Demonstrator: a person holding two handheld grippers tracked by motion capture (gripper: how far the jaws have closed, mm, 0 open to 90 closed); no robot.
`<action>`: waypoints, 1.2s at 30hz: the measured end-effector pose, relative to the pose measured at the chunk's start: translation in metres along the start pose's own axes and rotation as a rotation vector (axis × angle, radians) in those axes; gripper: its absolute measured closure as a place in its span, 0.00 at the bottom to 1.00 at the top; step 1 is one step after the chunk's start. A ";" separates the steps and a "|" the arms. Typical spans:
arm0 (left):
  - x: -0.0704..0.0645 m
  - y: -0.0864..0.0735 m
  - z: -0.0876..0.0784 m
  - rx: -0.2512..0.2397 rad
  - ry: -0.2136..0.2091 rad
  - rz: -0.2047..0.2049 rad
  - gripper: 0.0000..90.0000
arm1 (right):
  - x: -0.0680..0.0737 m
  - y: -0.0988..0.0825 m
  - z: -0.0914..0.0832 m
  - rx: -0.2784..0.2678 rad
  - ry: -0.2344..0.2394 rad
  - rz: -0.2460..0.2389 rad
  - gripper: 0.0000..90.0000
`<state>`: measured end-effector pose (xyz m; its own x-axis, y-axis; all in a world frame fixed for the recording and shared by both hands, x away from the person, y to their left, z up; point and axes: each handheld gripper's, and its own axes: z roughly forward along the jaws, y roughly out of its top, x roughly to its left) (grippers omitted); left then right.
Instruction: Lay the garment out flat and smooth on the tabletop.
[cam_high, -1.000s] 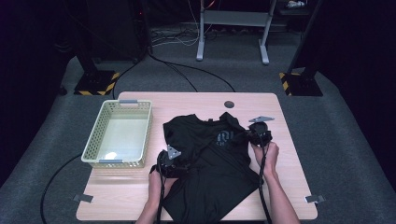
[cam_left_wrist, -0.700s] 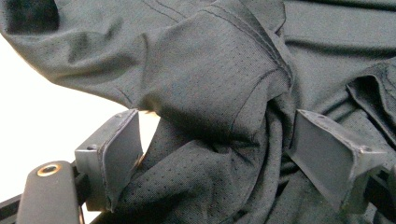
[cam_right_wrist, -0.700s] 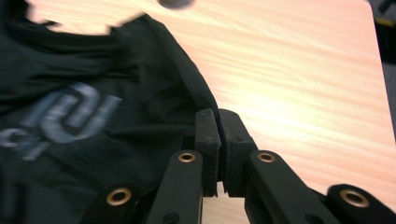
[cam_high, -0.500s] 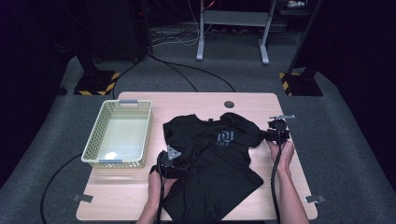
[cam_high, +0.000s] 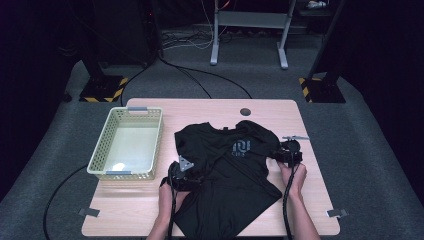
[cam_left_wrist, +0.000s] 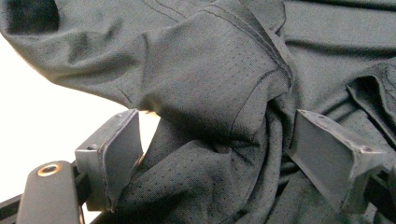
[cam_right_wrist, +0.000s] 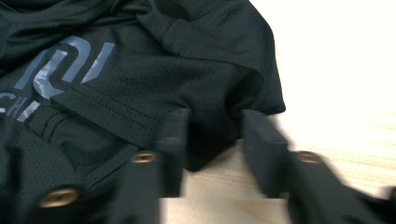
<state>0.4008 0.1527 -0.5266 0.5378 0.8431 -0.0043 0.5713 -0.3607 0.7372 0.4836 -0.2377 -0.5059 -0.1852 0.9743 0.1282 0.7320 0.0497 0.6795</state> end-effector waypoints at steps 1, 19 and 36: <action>0.000 0.000 0.000 0.000 0.000 0.001 0.18 | -0.002 0.000 0.001 -0.006 0.010 0.005 0.78; 0.000 0.000 0.000 -0.002 0.001 -0.002 0.18 | -0.046 0.042 -0.031 0.017 -0.210 -0.126 0.98; 0.000 0.000 0.000 -0.002 0.001 -0.001 0.18 | -0.013 0.020 -0.037 0.015 -0.053 -0.098 0.42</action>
<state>0.4007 0.1526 -0.5267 0.5367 0.8438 -0.0043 0.5707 -0.3592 0.7384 0.4765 -0.2579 -0.4669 -0.2214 0.9749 0.0229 0.7216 0.1480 0.6763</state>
